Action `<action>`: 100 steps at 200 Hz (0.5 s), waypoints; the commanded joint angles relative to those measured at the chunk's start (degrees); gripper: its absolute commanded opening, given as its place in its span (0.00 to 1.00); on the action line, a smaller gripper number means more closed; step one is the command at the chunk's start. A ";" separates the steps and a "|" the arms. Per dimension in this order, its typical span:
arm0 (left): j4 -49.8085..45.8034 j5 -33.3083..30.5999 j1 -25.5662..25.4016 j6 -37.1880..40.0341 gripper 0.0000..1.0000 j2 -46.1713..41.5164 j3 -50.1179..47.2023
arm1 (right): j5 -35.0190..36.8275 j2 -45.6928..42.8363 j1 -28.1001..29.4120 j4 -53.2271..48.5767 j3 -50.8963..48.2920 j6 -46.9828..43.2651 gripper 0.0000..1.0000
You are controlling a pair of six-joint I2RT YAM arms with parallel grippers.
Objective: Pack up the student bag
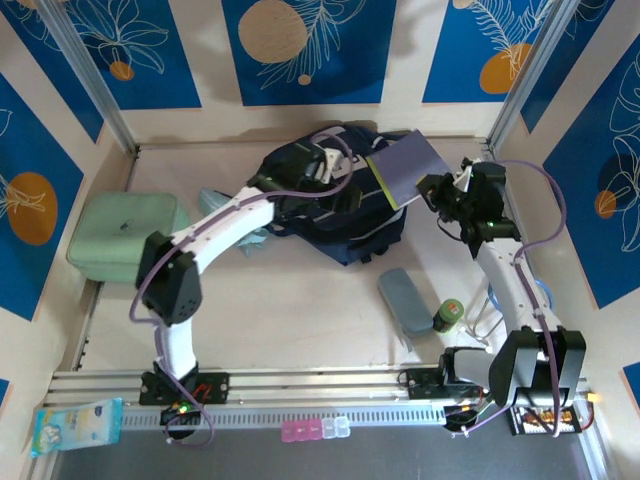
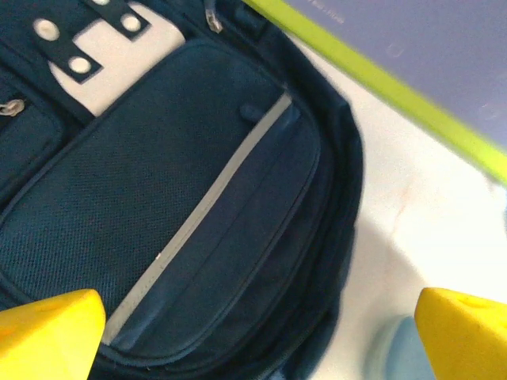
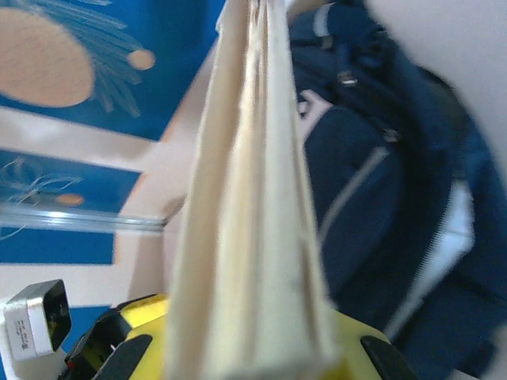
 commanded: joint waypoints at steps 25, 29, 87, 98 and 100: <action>-10.26 -4.73 -3.50 15.58 0.93 11.84 12.72 | 4.86 -5.05 -4.13 -11.20 -0.66 -2.83 0.00; -10.28 -4.30 -3.51 16.13 0.91 12.50 13.20 | 5.09 -5.40 -4.32 -11.51 -0.80 -2.82 0.00; -14.23 -5.86 -3.65 19.51 0.68 19.47 19.26 | 7.47 -7.20 -4.83 -13.13 -1.57 -1.75 0.00; -15.01 -6.68 -3.65 19.94 0.63 20.77 20.61 | 7.36 -7.03 -4.84 -13.22 -1.43 -1.79 0.00; -15.09 -6.88 -3.63 20.09 0.63 20.88 20.76 | 7.36 -7.03 -4.81 -13.29 -1.41 -1.79 0.00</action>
